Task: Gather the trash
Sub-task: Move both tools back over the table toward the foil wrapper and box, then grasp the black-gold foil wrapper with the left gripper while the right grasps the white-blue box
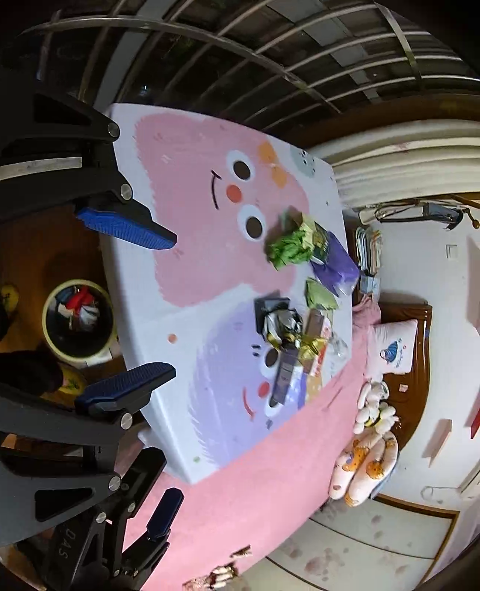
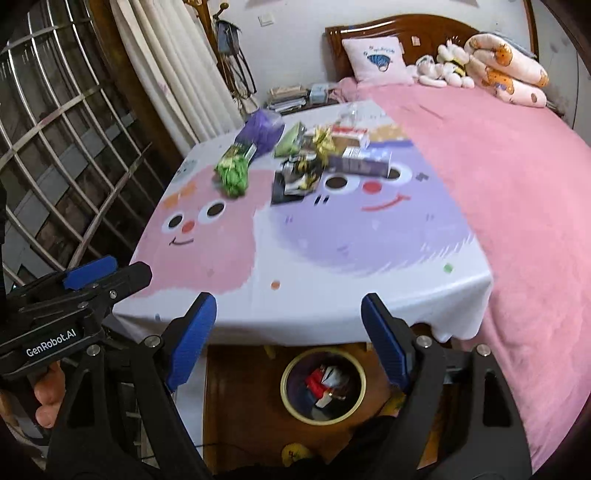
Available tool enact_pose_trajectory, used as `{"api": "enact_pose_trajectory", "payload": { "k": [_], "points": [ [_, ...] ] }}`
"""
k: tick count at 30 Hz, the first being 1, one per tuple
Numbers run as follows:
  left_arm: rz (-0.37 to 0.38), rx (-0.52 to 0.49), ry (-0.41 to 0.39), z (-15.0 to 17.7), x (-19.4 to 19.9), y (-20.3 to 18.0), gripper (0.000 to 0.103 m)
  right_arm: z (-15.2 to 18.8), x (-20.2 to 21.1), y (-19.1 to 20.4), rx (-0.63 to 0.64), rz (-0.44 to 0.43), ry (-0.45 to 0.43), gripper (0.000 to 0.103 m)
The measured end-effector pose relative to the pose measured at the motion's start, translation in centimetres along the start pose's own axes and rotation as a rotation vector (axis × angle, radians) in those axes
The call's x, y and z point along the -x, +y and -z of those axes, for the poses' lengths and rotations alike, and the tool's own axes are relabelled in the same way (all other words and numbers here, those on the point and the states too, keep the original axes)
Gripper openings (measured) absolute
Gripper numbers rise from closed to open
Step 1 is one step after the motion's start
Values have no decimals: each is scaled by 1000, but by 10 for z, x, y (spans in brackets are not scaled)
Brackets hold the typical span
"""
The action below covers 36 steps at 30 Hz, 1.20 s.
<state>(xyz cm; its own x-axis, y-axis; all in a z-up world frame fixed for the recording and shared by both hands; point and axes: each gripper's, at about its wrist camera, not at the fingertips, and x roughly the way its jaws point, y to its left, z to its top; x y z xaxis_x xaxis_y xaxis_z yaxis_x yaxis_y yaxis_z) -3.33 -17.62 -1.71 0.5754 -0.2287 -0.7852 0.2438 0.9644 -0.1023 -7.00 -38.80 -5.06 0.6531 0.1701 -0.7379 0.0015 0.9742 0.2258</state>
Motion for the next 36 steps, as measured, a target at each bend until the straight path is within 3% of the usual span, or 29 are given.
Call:
{"api": "enact_pose_trajectory", "payload": {
  "k": [6, 12, 25, 30, 36],
  "points": [
    [23, -5, -18, -34, -1, -8, 65, -30, -1, -9, 32, 28, 4, 77],
    [17, -3, -13, -73, -31, -20, 65, -73, -26, -33, 77, 33, -13, 75],
    [-81, 209, 173, -162, -188, -34, 65, -205, -173, -117, 275, -55, 111, 75],
    [-113, 311, 222, -178, -237, -33, 65, -224, -231, -138, 381, -99, 201, 75],
    [-132, 354, 256, -190, -276, -36, 65, -225, -288, -148, 513, -109, 278, 74]
  ]
}}
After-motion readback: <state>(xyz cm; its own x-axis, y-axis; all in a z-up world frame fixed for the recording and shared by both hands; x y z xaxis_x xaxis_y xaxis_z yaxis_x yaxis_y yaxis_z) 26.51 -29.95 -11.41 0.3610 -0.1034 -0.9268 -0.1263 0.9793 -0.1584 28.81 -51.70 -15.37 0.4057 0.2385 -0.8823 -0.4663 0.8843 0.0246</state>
